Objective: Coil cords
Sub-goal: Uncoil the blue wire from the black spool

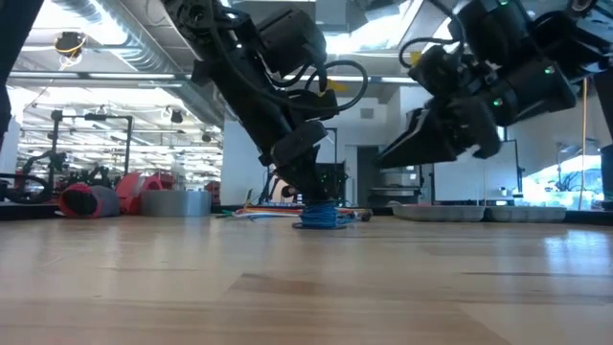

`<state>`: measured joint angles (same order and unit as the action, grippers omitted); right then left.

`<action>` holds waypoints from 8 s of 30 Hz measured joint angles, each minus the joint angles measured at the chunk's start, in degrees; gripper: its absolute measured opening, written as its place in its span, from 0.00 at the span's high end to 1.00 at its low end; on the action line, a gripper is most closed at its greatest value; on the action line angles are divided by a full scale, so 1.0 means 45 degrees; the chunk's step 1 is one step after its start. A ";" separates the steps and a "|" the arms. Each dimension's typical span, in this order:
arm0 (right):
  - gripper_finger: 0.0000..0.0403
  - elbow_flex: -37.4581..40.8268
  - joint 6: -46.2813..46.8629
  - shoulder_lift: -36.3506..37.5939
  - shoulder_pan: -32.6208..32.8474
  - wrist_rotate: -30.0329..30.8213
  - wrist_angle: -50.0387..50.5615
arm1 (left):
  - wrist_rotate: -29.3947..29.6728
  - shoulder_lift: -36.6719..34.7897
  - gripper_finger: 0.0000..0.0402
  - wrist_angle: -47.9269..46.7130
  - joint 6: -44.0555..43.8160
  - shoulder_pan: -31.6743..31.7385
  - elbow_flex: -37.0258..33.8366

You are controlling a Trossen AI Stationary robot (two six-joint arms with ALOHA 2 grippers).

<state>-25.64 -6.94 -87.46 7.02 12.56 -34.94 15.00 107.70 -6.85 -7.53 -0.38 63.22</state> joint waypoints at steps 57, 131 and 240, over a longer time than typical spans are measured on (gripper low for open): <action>0.71 -0.2422 -0.1752 -0.2677 0.0022 0.0738 0.2703 | 0.4790 0.0356 0.71 -0.0703 0.4884 -0.2102 -0.0063; 0.69 -0.2427 -0.1217 0.1611 -0.0478 0.1350 0.4341 | 0.3905 -0.4080 1.00 -0.0999 0.3852 -0.1681 0.0024; 0.68 -0.6832 0.4185 0.0430 0.1515 0.9813 1.6878 | 0.6122 -0.5251 1.00 -0.0215 0.3536 -0.3393 0.0024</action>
<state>-56.38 11.89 -85.52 13.83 56.72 41.01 42.56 84.07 -7.82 8.38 -15.65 63.33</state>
